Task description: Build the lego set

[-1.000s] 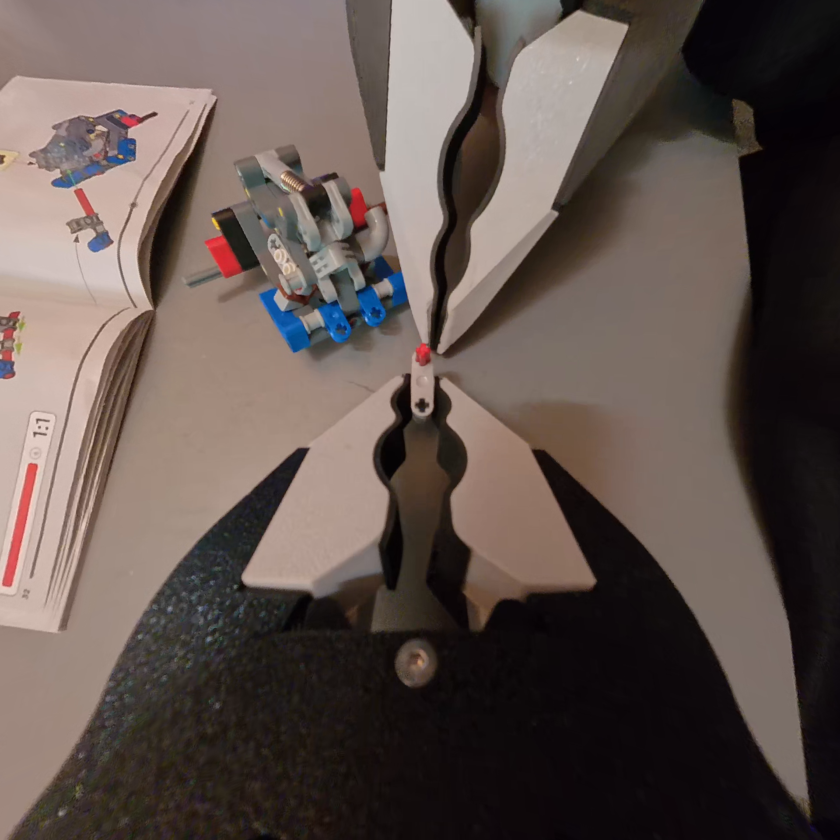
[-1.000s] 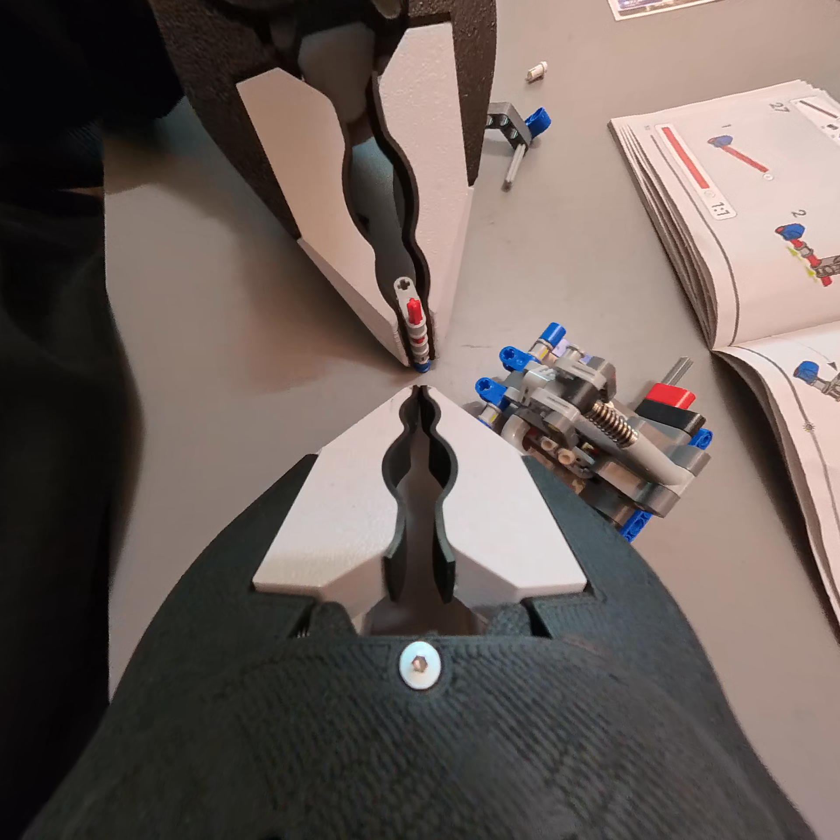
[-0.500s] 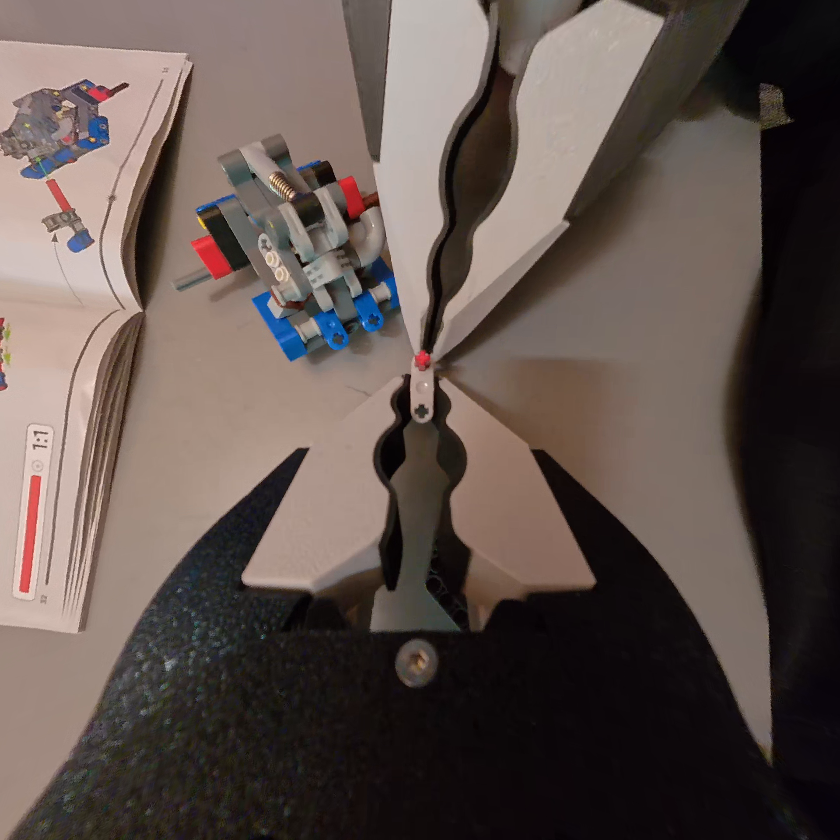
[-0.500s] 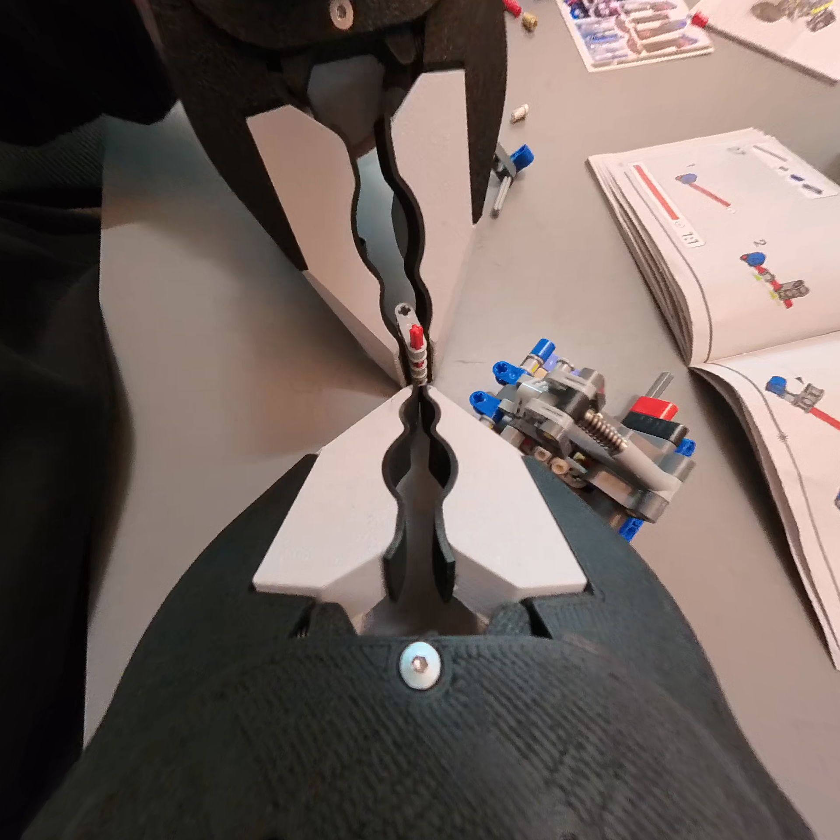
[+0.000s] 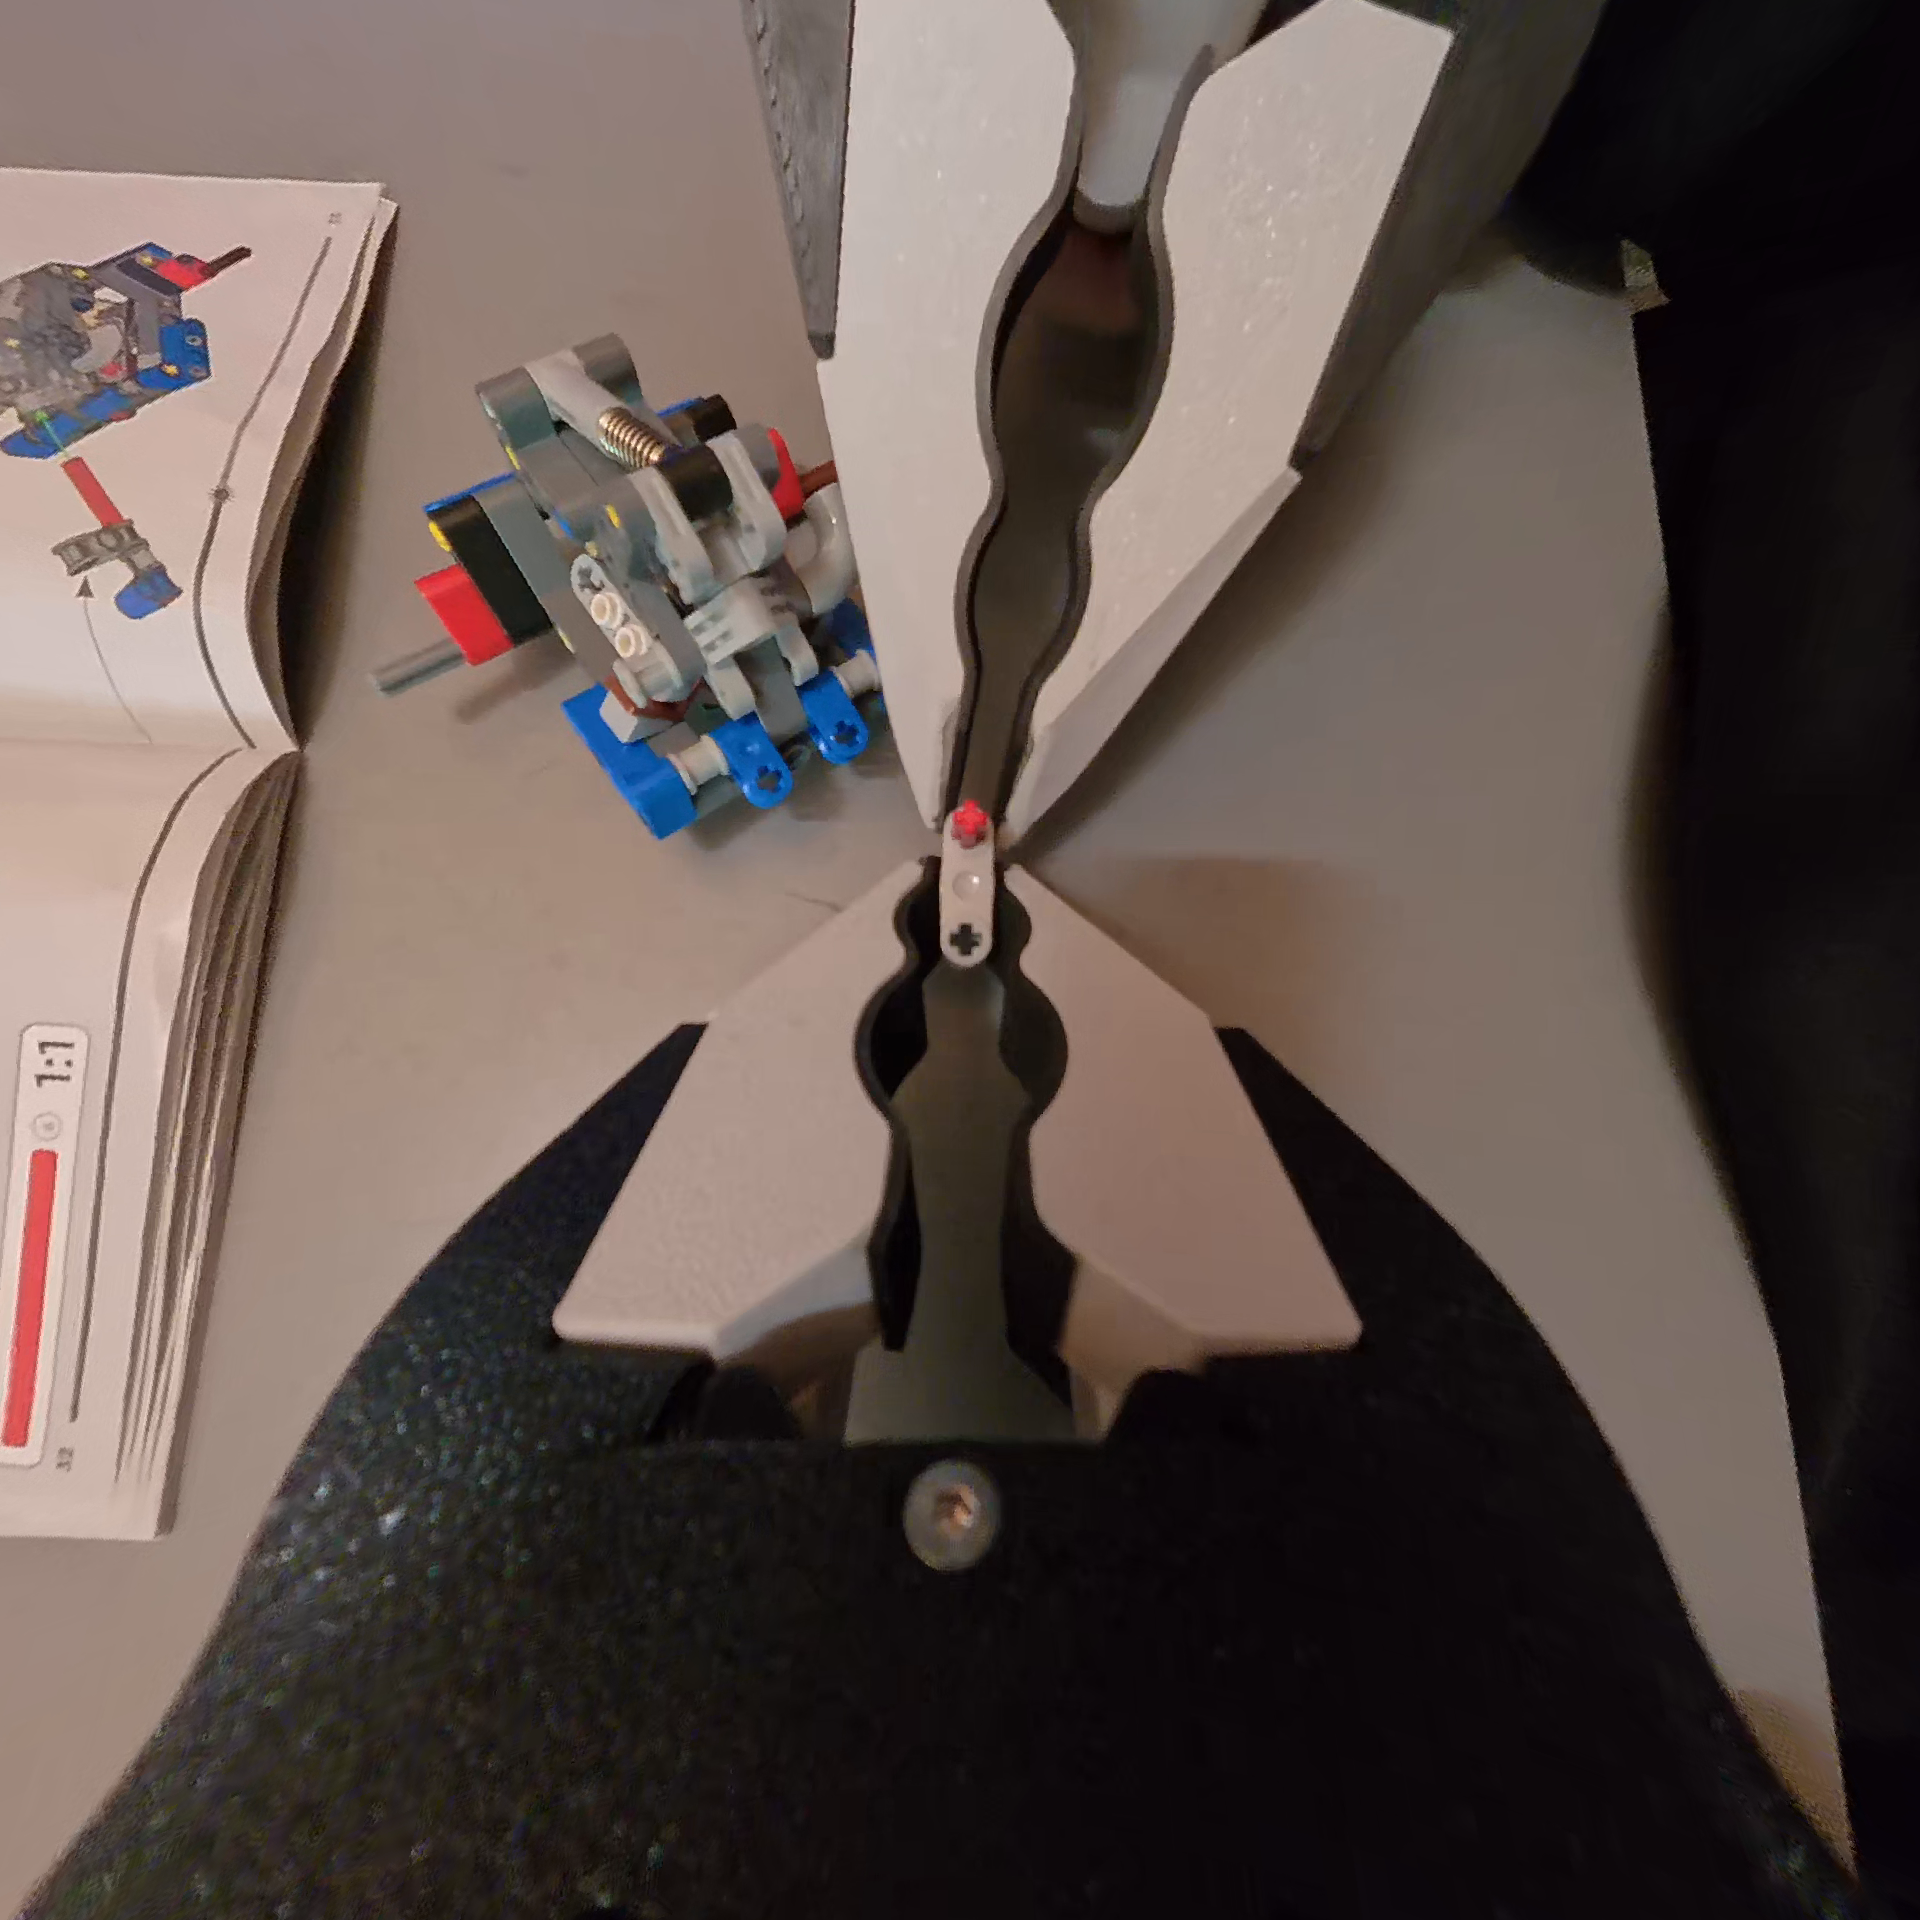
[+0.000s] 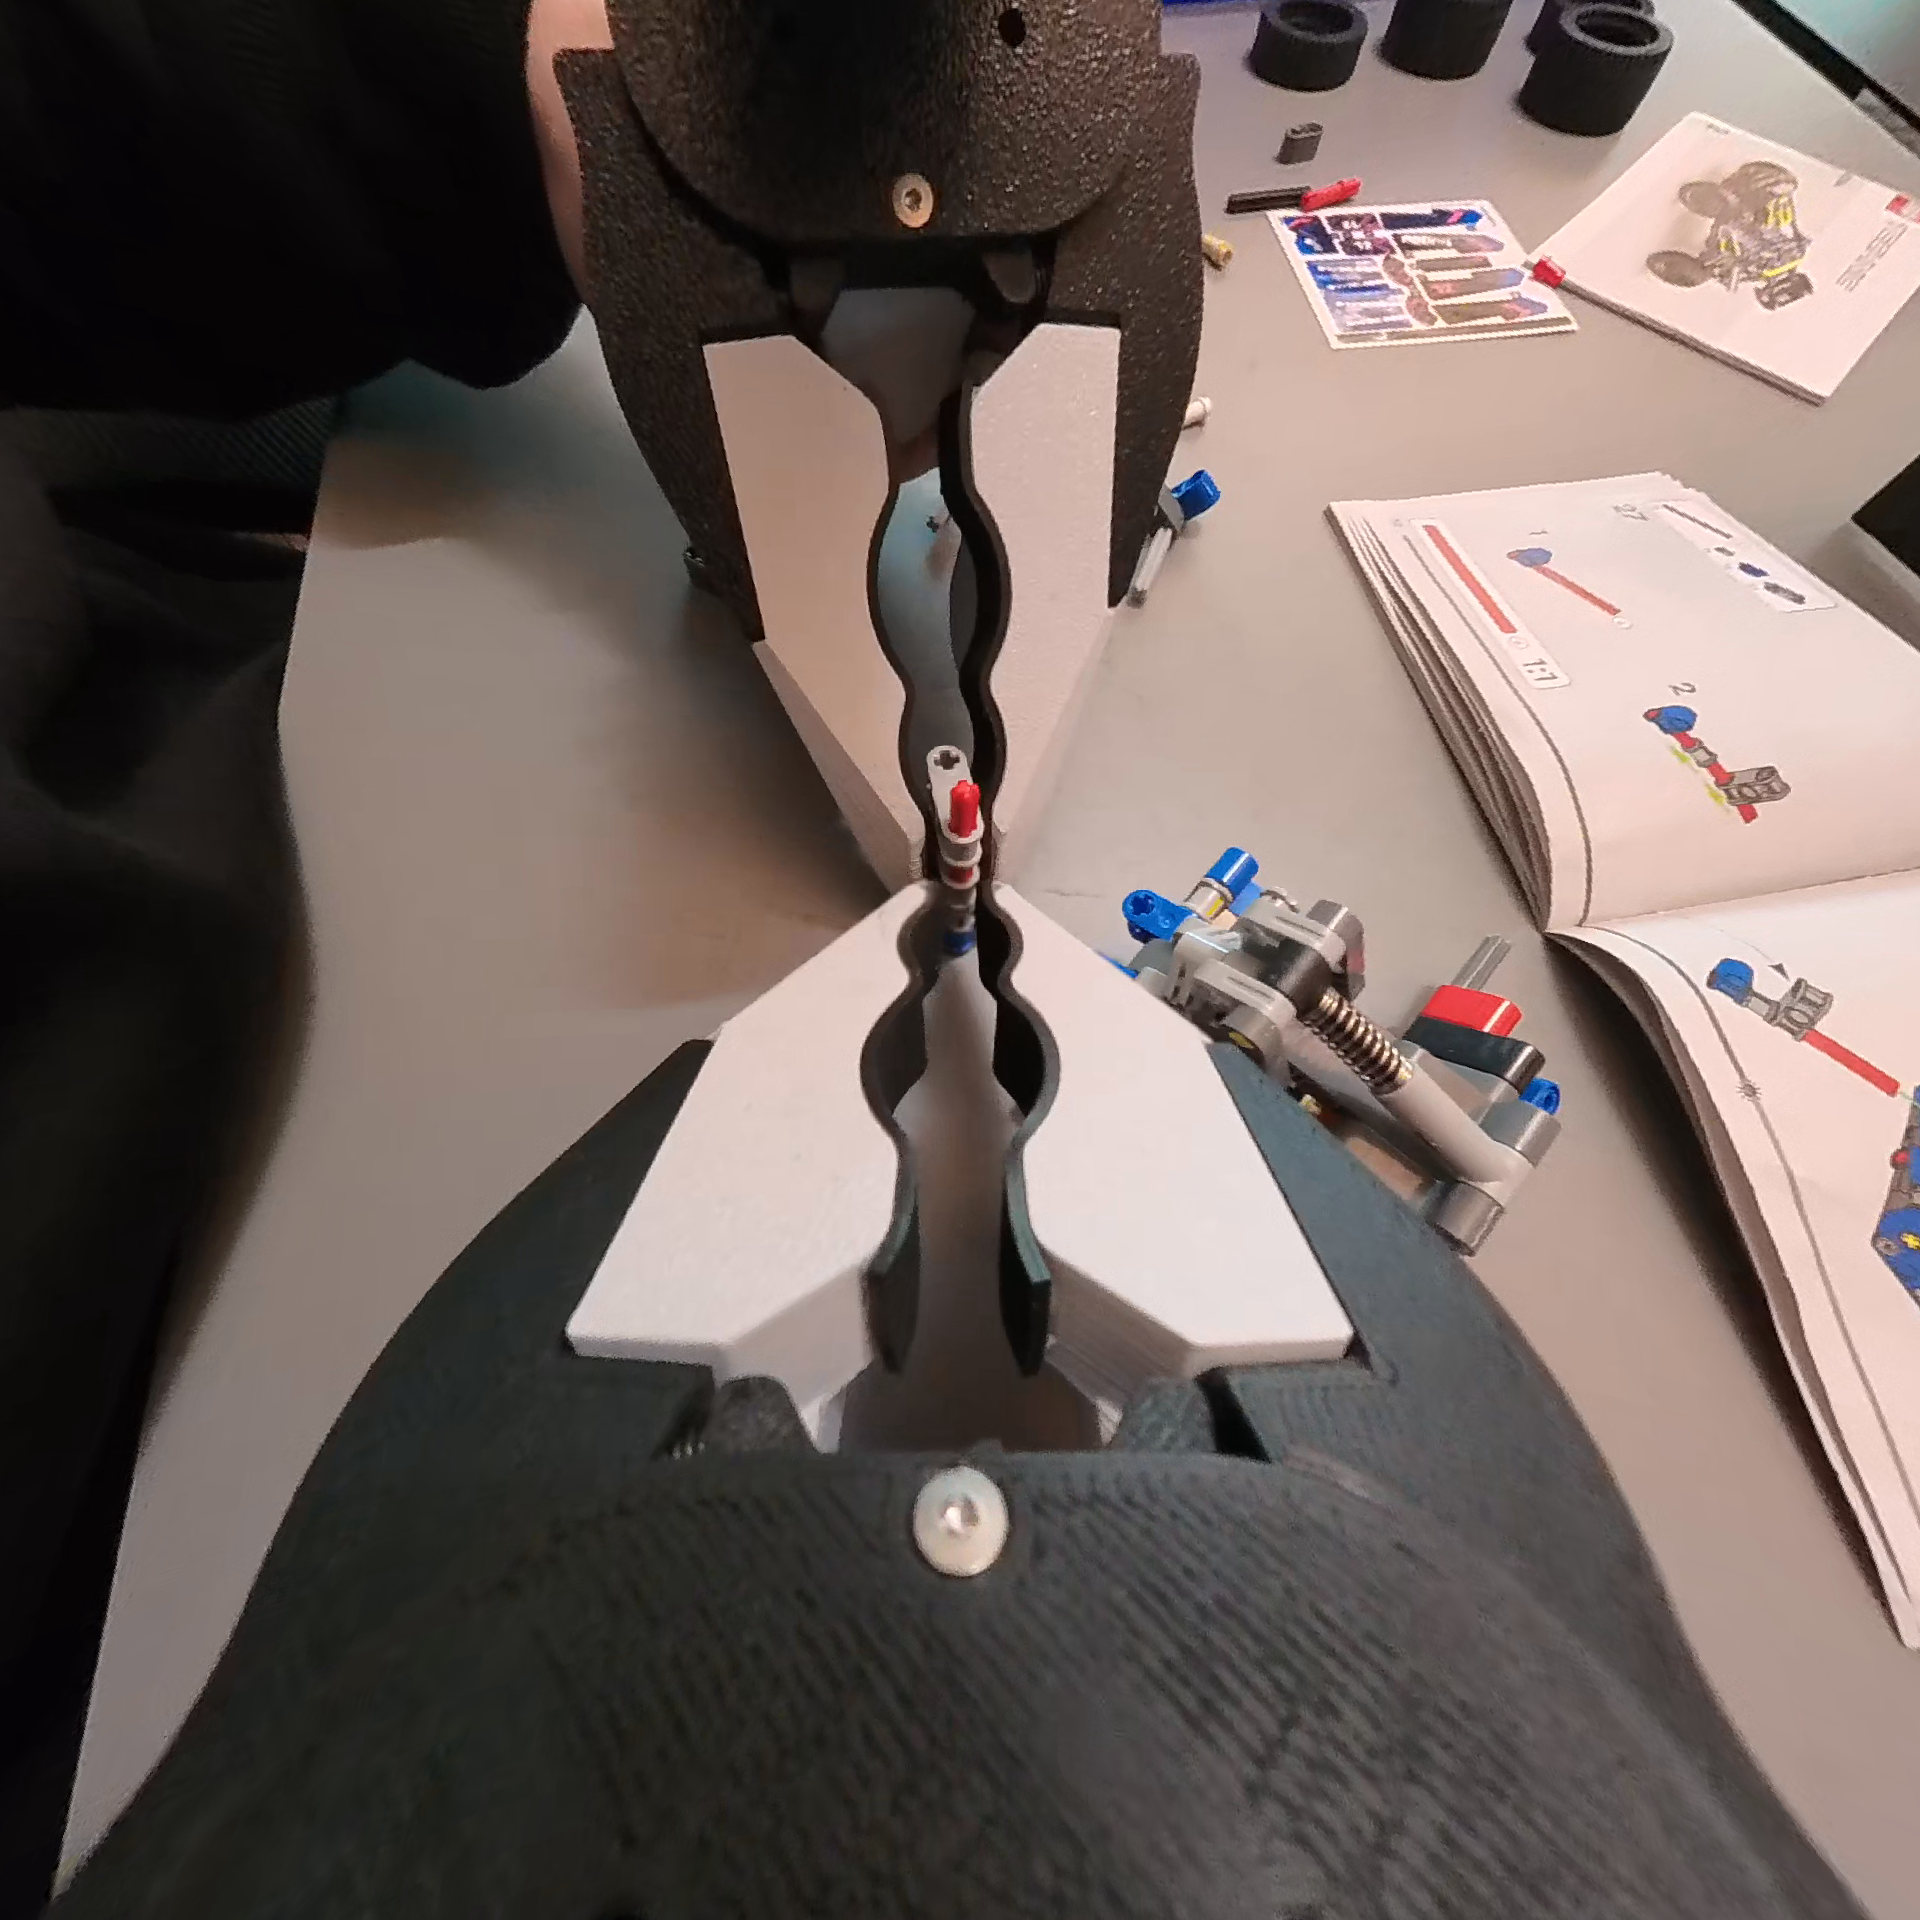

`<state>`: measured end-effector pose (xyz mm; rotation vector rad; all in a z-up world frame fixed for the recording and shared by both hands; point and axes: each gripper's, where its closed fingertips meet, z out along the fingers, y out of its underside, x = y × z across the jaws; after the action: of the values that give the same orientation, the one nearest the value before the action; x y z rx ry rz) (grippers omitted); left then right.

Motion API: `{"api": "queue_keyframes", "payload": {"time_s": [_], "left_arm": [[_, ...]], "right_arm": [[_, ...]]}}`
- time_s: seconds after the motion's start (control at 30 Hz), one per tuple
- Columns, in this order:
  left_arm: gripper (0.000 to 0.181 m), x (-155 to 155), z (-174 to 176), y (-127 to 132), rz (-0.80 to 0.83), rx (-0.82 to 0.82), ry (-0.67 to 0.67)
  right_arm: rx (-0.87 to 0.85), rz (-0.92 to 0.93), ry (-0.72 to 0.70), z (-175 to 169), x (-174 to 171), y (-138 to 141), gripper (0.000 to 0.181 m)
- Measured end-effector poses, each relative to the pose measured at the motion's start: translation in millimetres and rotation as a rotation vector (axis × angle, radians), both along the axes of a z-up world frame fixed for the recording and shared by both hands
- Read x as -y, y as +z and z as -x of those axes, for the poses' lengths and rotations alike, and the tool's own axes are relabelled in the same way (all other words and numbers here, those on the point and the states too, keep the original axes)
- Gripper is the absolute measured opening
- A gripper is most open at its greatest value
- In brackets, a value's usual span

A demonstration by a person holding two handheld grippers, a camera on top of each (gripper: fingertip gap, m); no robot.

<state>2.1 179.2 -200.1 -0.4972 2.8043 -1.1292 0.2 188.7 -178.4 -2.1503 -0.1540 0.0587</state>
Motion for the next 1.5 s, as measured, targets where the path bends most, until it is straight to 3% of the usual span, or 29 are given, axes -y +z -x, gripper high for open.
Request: {"api": "queue_keyframes", "payload": {"time_s": [0.9,1.03,1.2,1.5], "left_arm": [[0.006,1,1,-1,-0.036,0.004,-0.044],[0.006,1,1,-1,-0.036,0.01,-0.043],[0.006,0,1,-1,-0.03,0.017,-0.037],[0.005,0,1,0,-0.035,0.016,-0.047]], "right_arm": [[-0.004,0.026,0.019,1,0,-5,0.004],[0.001,0.006,0.029,2,-1,-1,0.005],[-0.065,-0.129,0.024,-2,1,23,0.003],[-0.027,-0.087,0.055,3,-4,13,0.005]]}}
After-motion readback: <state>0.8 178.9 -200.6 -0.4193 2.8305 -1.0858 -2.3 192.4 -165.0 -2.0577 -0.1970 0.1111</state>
